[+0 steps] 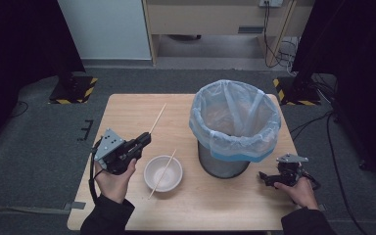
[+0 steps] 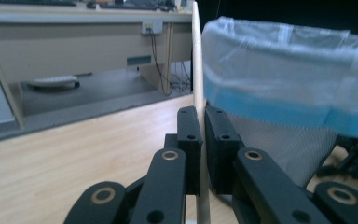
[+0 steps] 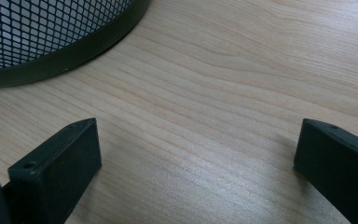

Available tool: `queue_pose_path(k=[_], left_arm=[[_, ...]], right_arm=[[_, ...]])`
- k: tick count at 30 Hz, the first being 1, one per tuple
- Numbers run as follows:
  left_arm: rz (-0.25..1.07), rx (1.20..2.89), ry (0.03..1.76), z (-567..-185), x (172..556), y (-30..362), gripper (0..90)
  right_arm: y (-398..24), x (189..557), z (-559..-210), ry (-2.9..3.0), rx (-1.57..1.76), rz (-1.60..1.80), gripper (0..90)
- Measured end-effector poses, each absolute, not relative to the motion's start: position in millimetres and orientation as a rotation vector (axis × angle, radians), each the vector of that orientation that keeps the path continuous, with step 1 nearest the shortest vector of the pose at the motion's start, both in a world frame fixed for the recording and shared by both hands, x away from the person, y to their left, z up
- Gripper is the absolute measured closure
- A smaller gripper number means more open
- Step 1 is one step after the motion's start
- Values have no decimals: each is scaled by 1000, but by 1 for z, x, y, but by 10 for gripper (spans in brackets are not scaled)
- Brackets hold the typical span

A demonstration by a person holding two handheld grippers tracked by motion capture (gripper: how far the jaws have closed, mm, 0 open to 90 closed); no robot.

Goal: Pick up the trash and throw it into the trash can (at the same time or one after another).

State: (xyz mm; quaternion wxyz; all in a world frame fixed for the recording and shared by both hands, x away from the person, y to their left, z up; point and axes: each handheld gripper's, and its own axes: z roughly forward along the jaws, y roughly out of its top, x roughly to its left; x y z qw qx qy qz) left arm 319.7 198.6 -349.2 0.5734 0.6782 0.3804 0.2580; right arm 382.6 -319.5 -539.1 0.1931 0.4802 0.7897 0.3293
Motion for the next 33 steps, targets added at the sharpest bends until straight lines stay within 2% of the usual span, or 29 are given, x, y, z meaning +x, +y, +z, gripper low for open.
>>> queue_pose_path(k=[18,33], left_arm=[[641,1550,753,-299,331,157,851],[621,1515,681,-270,344,131,851]], right_arm=[[-319,383,-539,2216,1347,924,8],[-319,383,-539,2213,1346,927,8]])
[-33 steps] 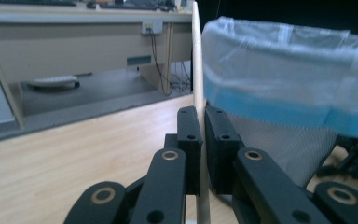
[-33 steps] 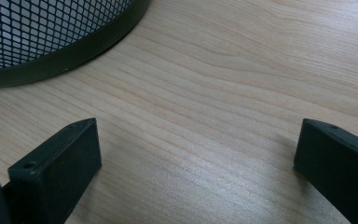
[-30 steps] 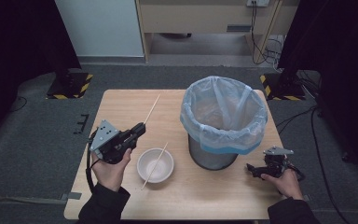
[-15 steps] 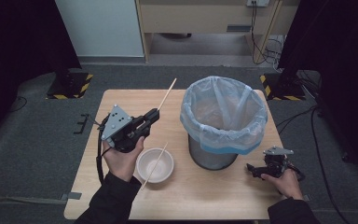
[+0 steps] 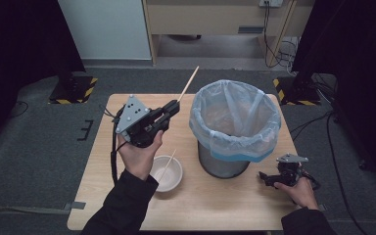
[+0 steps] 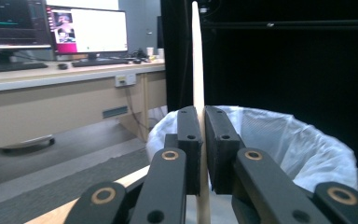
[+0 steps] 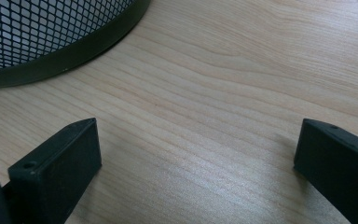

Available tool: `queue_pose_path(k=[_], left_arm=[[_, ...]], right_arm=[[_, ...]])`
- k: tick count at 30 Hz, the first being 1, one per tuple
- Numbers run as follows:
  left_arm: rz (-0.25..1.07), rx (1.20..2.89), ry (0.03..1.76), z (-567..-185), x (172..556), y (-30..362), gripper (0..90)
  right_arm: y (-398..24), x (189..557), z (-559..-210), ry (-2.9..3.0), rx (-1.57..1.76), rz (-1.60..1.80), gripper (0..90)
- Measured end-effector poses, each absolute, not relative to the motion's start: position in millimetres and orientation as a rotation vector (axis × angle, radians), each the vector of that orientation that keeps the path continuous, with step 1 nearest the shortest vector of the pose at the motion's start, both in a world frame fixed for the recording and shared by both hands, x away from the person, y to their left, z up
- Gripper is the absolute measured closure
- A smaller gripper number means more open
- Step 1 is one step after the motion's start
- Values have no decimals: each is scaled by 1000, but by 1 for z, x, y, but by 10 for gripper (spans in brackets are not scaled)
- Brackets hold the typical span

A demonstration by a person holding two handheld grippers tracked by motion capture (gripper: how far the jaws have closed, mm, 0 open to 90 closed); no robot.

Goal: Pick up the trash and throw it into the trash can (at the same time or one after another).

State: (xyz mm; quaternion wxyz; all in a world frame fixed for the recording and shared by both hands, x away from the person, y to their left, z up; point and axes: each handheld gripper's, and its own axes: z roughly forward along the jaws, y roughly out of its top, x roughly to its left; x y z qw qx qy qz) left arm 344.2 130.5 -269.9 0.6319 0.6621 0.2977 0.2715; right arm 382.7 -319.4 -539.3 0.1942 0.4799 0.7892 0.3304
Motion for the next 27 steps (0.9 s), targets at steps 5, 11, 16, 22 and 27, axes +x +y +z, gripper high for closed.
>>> queue_pose_path(k=[5,11,16,22,27], left_arm=[[616,1513,667,-265,350,120,852],[609,1505,652,-260,357,109,852],[611,1503,635,-254,362,99,852],[600,1502,604,-249,367,86,852],[589,1503,586,-245,372,74,851]], right_arm=[[-319,383,-539,2213,1345,926,8],[-319,383,-539,2213,1345,926,8],[-319,383,-539,2213,1345,926,8],[-319,383,-539,2213,1345,926,8],[-319,383,-539,2213,1345,927,8]])
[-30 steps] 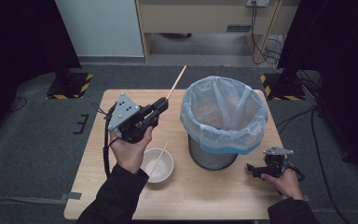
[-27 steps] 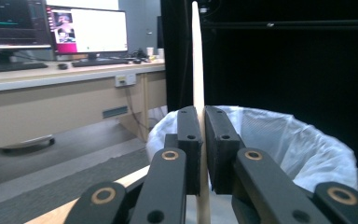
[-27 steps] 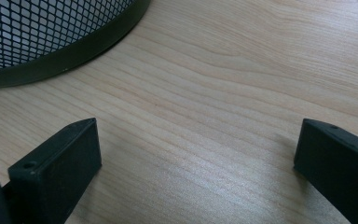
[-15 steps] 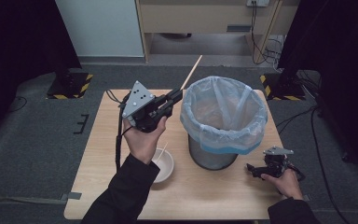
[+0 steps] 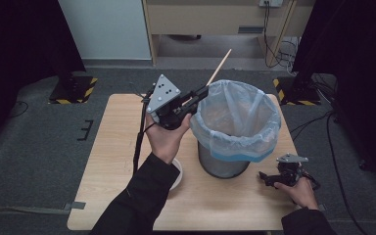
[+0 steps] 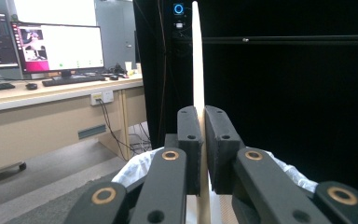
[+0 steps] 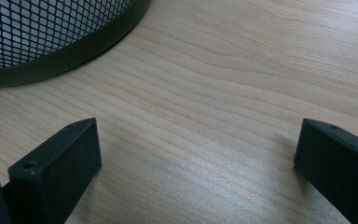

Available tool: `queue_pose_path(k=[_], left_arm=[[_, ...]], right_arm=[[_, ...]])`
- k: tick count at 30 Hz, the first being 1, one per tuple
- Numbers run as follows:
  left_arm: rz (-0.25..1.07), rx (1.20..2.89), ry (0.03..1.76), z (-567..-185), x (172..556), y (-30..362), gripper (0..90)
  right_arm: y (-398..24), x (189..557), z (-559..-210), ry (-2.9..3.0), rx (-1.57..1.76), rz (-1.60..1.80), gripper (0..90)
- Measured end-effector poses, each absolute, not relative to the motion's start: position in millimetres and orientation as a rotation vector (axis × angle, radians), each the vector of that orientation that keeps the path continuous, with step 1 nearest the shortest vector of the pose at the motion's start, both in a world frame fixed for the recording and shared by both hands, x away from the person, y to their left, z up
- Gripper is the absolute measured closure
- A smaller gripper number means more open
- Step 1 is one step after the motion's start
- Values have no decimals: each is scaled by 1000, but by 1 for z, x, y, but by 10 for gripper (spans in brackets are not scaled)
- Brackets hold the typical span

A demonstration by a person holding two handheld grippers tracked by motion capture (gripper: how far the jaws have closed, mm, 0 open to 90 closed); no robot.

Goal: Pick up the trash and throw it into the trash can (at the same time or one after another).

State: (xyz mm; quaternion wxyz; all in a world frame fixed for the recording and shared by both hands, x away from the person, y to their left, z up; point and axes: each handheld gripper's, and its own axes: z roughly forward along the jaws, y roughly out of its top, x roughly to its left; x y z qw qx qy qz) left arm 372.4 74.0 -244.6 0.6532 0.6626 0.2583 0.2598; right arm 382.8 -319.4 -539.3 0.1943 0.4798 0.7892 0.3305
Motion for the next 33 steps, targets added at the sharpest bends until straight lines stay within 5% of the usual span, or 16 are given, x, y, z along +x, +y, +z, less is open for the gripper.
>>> queue_pose_path(k=[28,33], left_arm=[[552,1550,560,-248,412,6,847],[546,1566,560,-249,415,8,742]], right_arm=[[-319,383,-539,2213,1345,927,8],[-319,383,-539,2213,1345,926,8]])
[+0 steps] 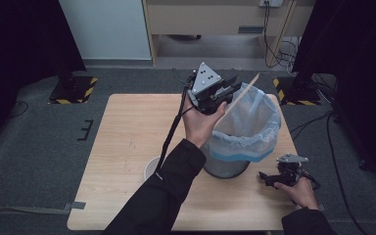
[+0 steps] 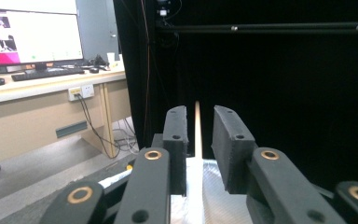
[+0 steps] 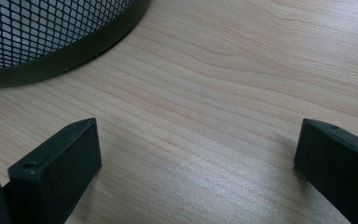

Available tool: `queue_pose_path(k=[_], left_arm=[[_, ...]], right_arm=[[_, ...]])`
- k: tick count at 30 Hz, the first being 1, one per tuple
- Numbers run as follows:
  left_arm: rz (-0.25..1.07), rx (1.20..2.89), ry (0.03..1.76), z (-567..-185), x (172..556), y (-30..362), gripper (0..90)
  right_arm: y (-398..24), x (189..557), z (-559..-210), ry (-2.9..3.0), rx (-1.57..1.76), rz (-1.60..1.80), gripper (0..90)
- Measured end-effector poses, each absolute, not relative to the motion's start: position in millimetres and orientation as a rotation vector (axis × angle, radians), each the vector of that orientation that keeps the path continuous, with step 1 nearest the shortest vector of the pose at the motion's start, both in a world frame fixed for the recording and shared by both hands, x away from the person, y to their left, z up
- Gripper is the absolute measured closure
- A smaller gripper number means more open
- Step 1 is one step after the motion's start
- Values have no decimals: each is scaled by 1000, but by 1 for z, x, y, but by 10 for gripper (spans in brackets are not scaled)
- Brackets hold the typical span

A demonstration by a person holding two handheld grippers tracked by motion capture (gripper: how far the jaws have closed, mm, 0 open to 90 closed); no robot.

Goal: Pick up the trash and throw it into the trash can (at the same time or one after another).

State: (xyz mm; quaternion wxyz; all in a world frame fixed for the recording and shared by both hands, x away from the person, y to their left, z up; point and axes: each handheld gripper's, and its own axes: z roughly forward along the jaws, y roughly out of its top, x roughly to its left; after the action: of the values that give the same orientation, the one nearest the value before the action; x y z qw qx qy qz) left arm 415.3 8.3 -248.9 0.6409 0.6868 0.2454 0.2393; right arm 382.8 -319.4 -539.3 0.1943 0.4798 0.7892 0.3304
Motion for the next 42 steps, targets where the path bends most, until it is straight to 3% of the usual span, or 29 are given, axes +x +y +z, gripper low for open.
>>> queue_pose_path(k=[20,30,42], left_arm=[[608,1627,637,-265,366,112,530],[605,1735,746,-323,341,157,470],[508,1848,883,-401,331,172,454]], right_arm=[[-319,383,-539,2215,1344,927,8],[-319,382,-539,2216,1348,923,8],[-318,382,-539,2216,1349,924,8]])
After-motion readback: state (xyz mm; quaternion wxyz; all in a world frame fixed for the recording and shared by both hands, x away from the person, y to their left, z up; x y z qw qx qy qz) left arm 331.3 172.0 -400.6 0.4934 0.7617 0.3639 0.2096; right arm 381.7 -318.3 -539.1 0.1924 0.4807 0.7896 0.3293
